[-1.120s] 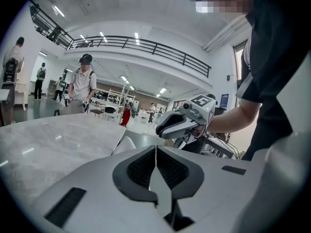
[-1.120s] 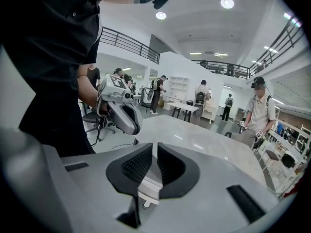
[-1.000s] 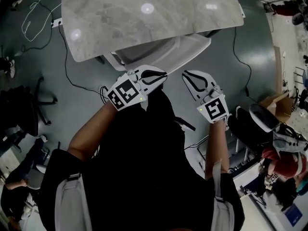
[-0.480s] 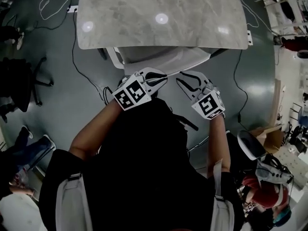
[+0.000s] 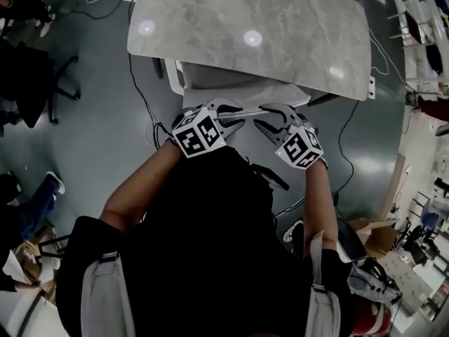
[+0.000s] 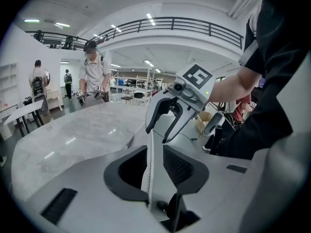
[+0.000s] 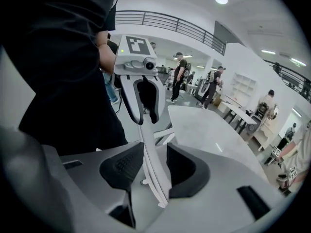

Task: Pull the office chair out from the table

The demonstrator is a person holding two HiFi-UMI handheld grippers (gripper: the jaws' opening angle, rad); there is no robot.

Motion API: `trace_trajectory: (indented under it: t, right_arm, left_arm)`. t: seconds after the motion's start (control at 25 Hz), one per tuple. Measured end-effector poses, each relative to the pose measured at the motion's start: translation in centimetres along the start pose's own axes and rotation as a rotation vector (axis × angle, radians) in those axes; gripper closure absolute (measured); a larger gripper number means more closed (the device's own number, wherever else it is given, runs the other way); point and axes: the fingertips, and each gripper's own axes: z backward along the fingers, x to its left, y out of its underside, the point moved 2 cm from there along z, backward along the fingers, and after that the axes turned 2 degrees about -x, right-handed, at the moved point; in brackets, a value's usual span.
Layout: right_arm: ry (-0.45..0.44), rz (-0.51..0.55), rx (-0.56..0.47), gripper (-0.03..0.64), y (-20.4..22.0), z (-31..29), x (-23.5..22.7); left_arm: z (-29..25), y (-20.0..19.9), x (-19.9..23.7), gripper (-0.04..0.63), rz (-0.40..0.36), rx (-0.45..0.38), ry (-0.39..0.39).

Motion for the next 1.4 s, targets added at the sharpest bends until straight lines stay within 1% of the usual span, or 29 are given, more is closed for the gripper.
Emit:
trace_trajectory:
  t: [0.16,0.32,0.4,0.56,0.68,0.84,1.04,1.28,1.4]
  right_arm:
    - [-0.077,0.087,0.06,0.459,1.5,-0.8,0.3]
    - [-0.125,0.153,0.104,0.451,2.6,-1.7,0.7]
    - [-0.149,0.181,0.133,0.449,3.3,-2.4,0.9]
    - [-0.176,0.218,0.181,0.449,4.8,-3.7,1.3]
    - [-0.196,0.249,0.204,0.449,5.7,-4.5,1.5]
    - [-0.227,0.278,0.224,0.449,6.1,-5.8,2.2]
    - [-0.199,0.31,0.254,0.449,6.4,-6.6,1.8]
    - [-0.22,0.341,0.299,0.451,6.9,-7.9,1.4]
    - [-0.22,0.334,0.298,0.477,6.8,-8.1,1.4]
  left_arm:
    - [-0.9,1.0,0.1,0.469,-0.03,0.073,-0.052]
    - [-1.8,3.2,-0.1,0.437,-0.027,0.193,-0.063]
    - [-2.1,4.3,0.0,0.431,-0.037,0.253,-0.082]
    - [-3.0,6.6,0.2,0.431,-0.105,0.375,-0.135]
    - [-4.0,7.9,0.2,0.431,-0.148,0.451,-0.133]
    - [-4.5,9.4,0.3,0.431,-0.17,0.501,-0.128]
    - [-4.6,10.0,0.7,0.431,-0.193,0.55,-0.131]
    - [-5.1,10.0,1.4,0.434,-0.199,0.589,-0.127]
    - [-5.3,10.1,1.6,0.47,-0.197,0.595,-0.134]
